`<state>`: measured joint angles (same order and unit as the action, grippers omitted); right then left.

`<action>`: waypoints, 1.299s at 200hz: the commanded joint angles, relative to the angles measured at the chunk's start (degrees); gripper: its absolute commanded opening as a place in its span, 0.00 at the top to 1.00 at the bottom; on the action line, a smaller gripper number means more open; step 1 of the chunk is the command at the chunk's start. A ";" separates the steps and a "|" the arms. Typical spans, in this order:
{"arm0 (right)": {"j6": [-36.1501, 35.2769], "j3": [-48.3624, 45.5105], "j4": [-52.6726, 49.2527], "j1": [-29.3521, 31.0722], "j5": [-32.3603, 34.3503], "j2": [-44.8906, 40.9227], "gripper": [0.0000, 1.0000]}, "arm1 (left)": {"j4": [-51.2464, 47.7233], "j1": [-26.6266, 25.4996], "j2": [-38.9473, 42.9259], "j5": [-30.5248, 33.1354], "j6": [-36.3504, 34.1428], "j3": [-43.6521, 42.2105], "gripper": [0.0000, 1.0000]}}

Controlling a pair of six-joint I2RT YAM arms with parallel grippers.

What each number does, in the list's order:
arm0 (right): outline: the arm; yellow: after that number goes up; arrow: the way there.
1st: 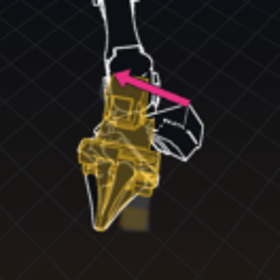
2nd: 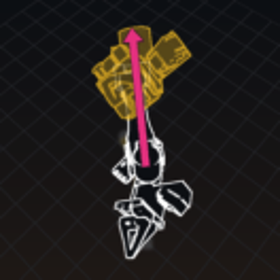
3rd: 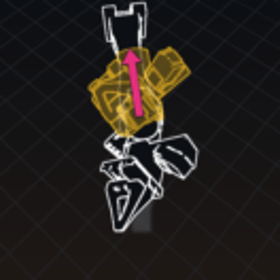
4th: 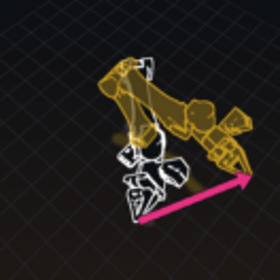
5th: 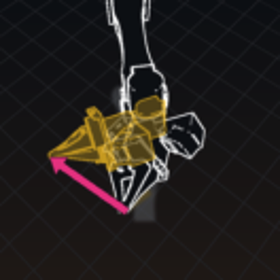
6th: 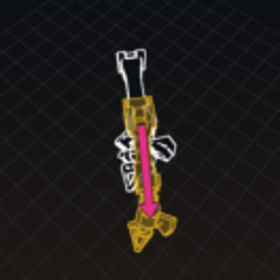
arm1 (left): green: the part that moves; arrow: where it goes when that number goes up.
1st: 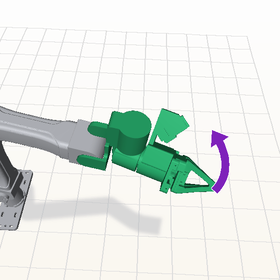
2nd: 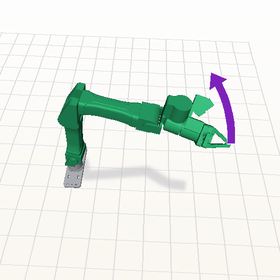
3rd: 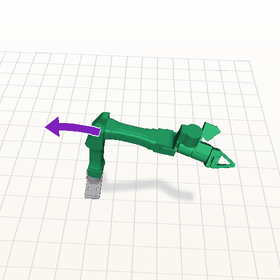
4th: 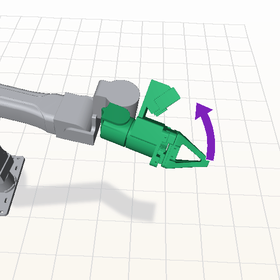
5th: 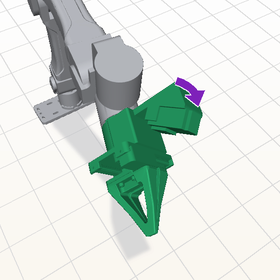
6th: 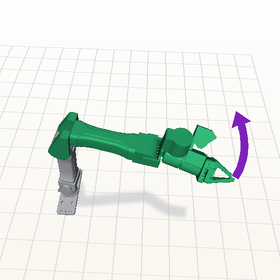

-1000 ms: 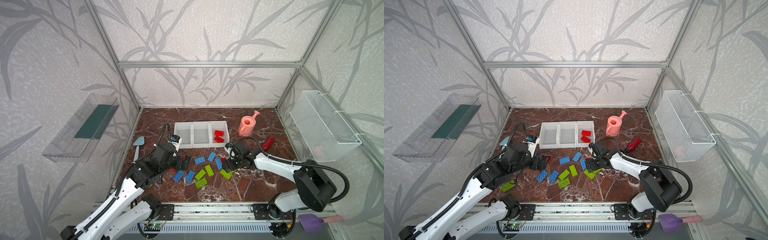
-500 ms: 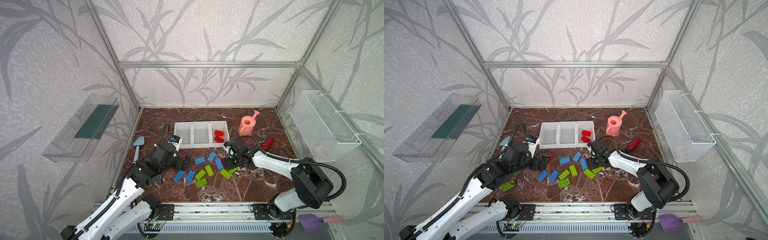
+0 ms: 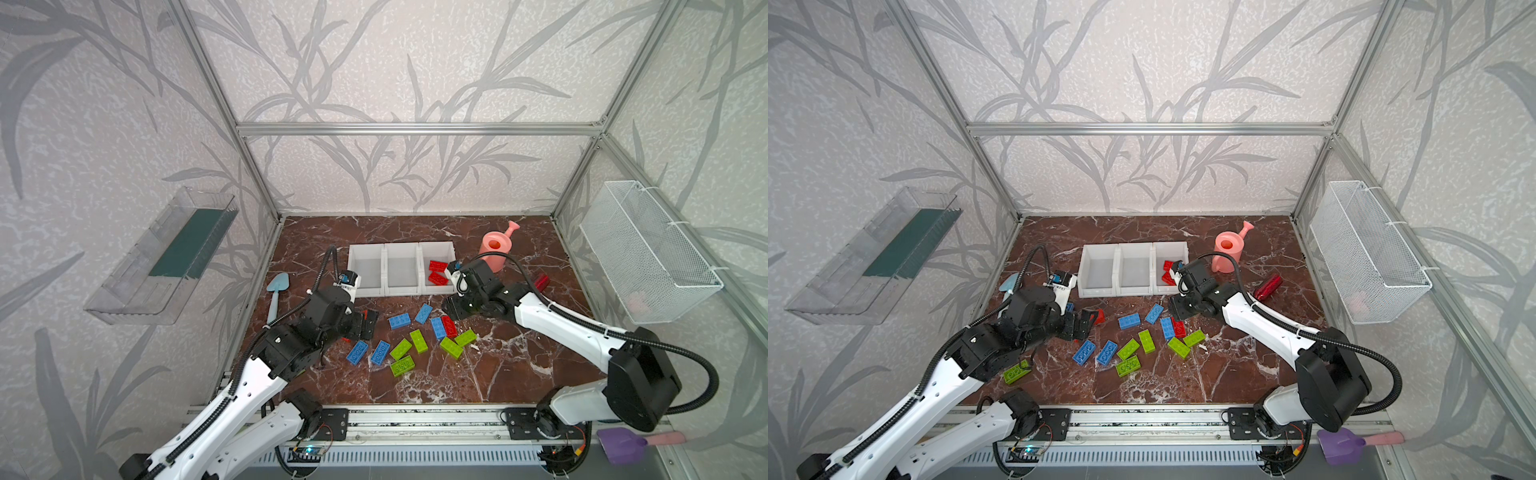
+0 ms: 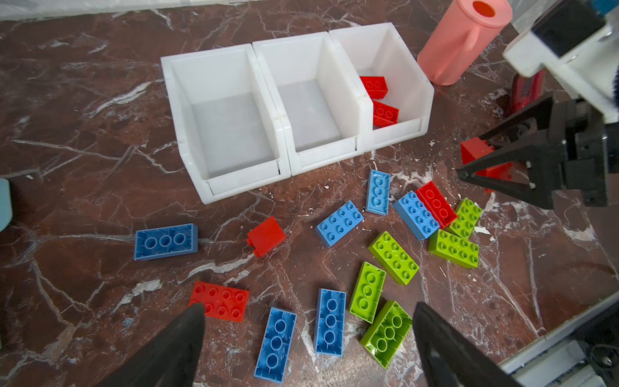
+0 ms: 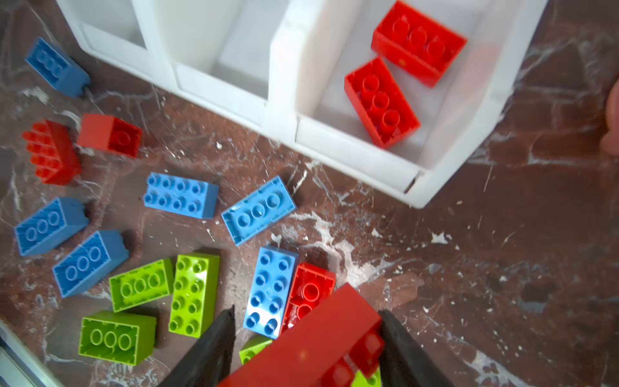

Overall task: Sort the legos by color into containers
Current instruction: 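Carry the red brick with the right gripper and release it into the red compartment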

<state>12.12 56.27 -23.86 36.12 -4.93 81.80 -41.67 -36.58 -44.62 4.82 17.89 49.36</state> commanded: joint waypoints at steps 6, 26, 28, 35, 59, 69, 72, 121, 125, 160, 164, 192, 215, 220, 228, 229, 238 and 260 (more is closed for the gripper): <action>-1.36 7.87 -2.39 -0.05 1.52 3.88 0.46 | -0.69 0.29 1.92 4.71 1.08 -0.50 0.01; -2.08 14.01 -4.21 -0.07 2.36 8.72 0.45 | -1.26 0.34 2.57 6.57 1.79 -0.45 0.01; -2.14 14.54 -4.25 -0.08 2.38 9.34 0.45 | -1.30 0.36 2.67 6.84 1.82 -0.49 0.01; -2.27 16.32 -4.38 -0.29 2.45 11.09 0.45 | -1.39 0.37 2.98 7.18 2.05 -0.52 0.01; -2.13 22.66 -4.75 -1.15 2.54 17.53 0.45 | -1.18 0.37 3.73 7.80 2.08 -0.83 0.01; -2.10 25.10 -4.89 -1.56 2.64 19.94 0.45 | -1.13 0.36 3.71 7.92 1.88 -0.92 0.01; -2.10 25.78 -5.02 -1.77 2.70 20.54 0.45 | -1.18 0.34 3.67 7.92 1.76 -0.87 0.01; -0.87 32.76 -5.51 -5.56 1.06 27.14 0.45 | -1.37 0.37 3.23 7.75 1.11 -0.80 0.01; -0.81 33.16 -5.50 -5.68 0.83 27.57 0.45 | -1.38 0.37 3.19 7.77 1.02 -0.84 0.01; -1.40 36.11 -6.48 -6.07 1.06 30.25 0.32 | -1.43 0.34 2.60 7.52 0.81 -0.71 0.01; -1.48 36.42 -6.48 -6.17 1.19 30.39 0.28 | -1.46 0.36 2.45 7.68 0.74 -0.76 0.01; -1.81 37.15 -6.37 -6.25 2.45 30.19 0.13 | -1.86 0.37 2.08 8.50 1.28 -0.65 0.01; -2.35 36.94 -5.92 -6.36 2.97 28.94 0.08 | -2.15 0.35 1.79 9.35 1.53 -0.58 0.01; -2.44 36.77 -5.78 -6.33 3.06 28.50 0.08 | -2.25 0.32 1.67 9.92 1.62 -0.47 0.01; -2.57 36.31 -5.56 -6.35 3.04 27.69 0.08 | -2.62 0.42 1.47 10.90 1.83 -0.32 0.01; -2.55 36.21 -5.53 -6.34 3.06 27.57 0.08 | -2.67 0.44 1.42 10.99 1.86 -0.28 0.01; -2.89 35.41 -5.04 -6.30 2.85 26.39 0.08 | -2.92 0.40 1.23 11.71 2.10 -0.22 0.01; -3.50 32.43 -3.90 -6.14 2.80 23.01 0.07 | -3.37 0.44 0.63 13.38 3.65 0.04 0.01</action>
<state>9.93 91.00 -28.56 29.76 -2.52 110.83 -43.09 -36.58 -43.51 14.48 19.49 49.32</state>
